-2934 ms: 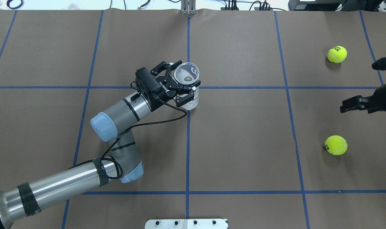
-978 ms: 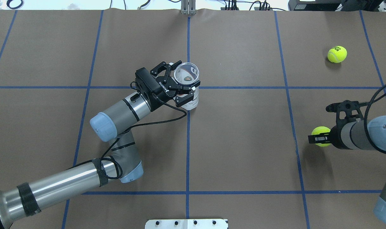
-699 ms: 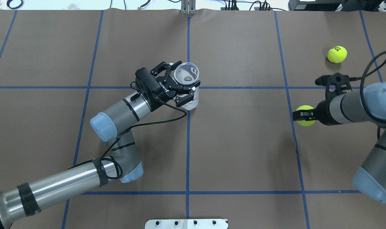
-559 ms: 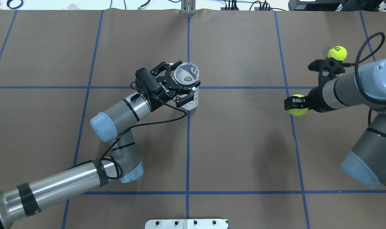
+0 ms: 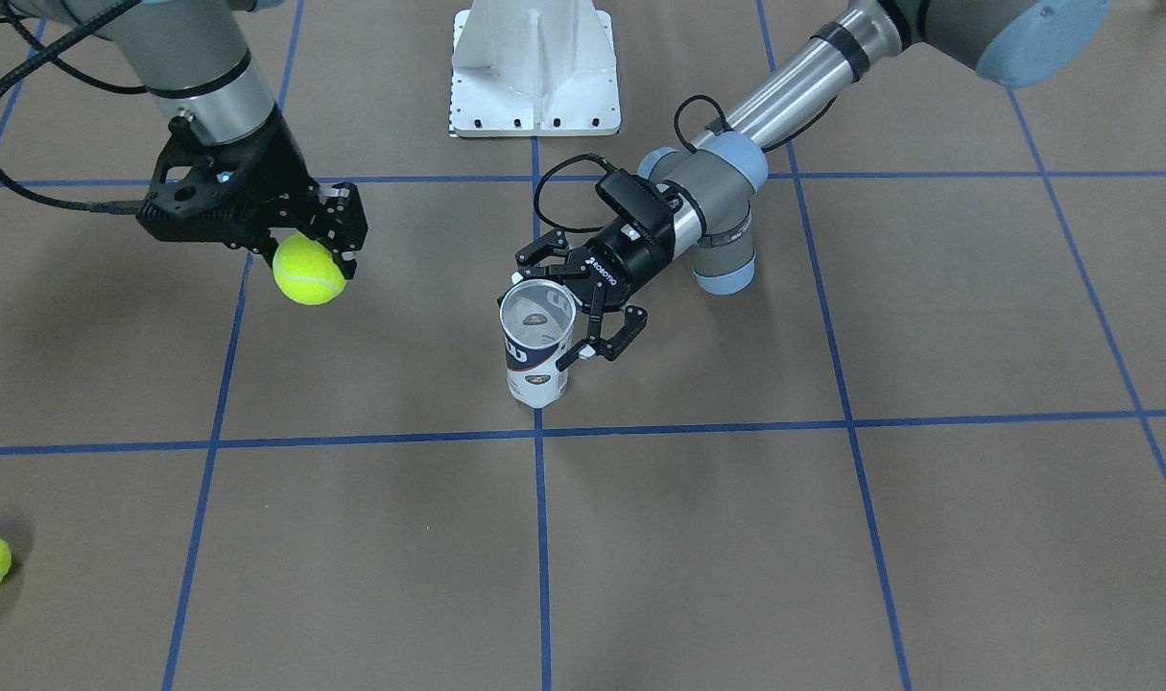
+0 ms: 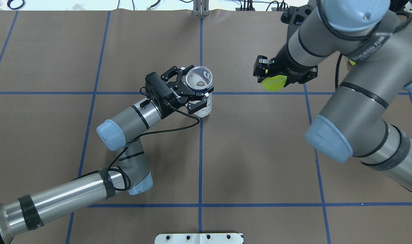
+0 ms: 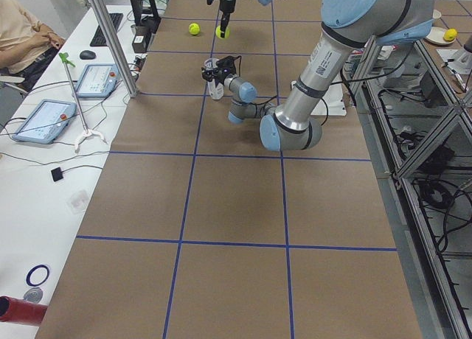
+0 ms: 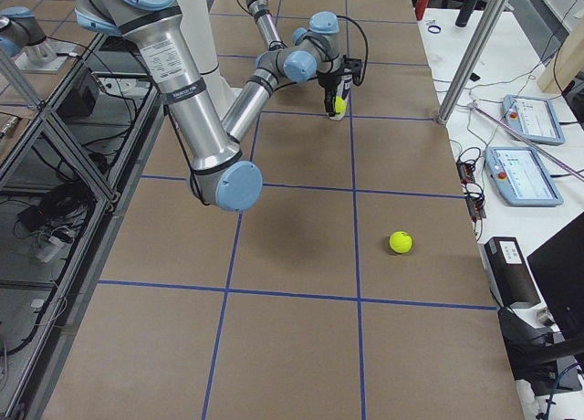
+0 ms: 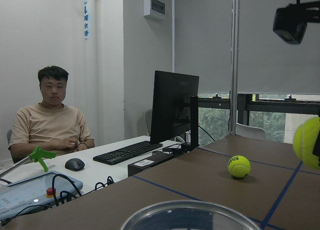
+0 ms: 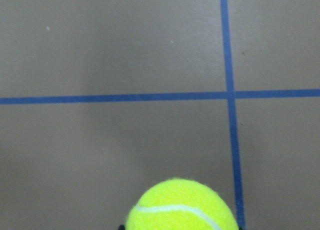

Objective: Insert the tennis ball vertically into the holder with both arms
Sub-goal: 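Carry the ball with the right gripper over the tube's open top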

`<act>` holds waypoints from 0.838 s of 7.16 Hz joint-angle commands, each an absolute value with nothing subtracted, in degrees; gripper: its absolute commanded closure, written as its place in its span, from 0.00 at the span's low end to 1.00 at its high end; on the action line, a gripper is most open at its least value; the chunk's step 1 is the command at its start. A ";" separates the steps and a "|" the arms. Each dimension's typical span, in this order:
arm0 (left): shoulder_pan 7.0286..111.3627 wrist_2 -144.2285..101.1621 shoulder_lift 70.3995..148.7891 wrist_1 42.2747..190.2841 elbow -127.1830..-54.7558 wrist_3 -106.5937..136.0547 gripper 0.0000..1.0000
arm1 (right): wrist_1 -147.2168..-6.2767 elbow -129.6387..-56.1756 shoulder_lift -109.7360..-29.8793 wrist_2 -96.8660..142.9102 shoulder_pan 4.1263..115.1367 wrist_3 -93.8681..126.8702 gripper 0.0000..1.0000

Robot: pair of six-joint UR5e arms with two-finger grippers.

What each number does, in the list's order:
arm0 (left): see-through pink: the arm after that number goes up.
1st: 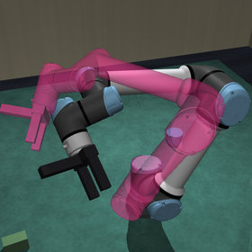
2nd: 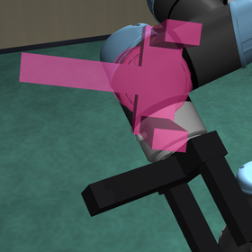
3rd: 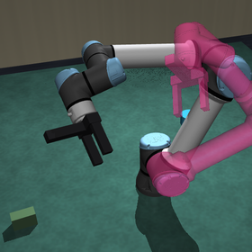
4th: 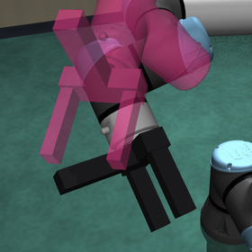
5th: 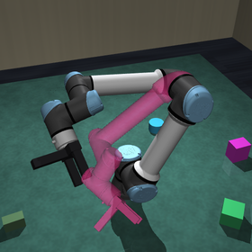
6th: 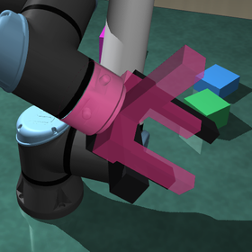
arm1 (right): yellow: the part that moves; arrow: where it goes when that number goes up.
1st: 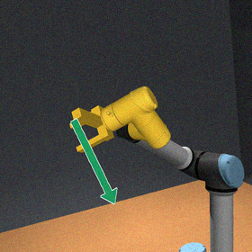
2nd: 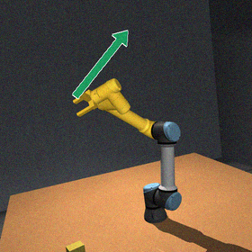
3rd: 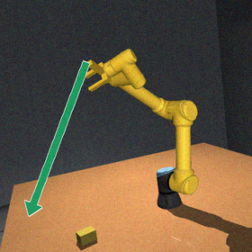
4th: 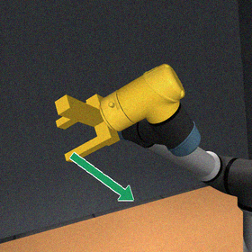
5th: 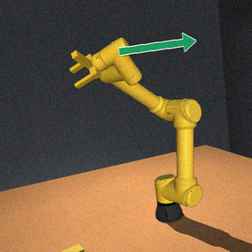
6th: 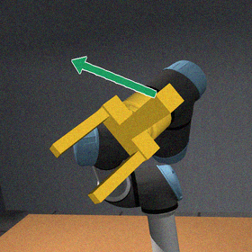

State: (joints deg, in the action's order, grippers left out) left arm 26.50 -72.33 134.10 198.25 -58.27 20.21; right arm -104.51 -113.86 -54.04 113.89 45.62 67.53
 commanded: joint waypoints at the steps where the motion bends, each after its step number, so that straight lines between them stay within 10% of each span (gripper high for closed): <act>1: 26.46 -72.33 134.12 198.11 -58.27 20.21 0.01 | -110.82 -106.14 -40.67 113.99 45.44 70.73 1.00; 3: 26.37 -72.33 134.12 198.11 -58.27 20.21 0.01 | -110.74 -96.64 -31.51 114.08 45.09 73.20 0.91; 6: 26.37 -72.33 134.21 198.11 -58.27 20.21 0.01 | -110.30 -91.31 -26.98 113.99 43.60 73.74 0.52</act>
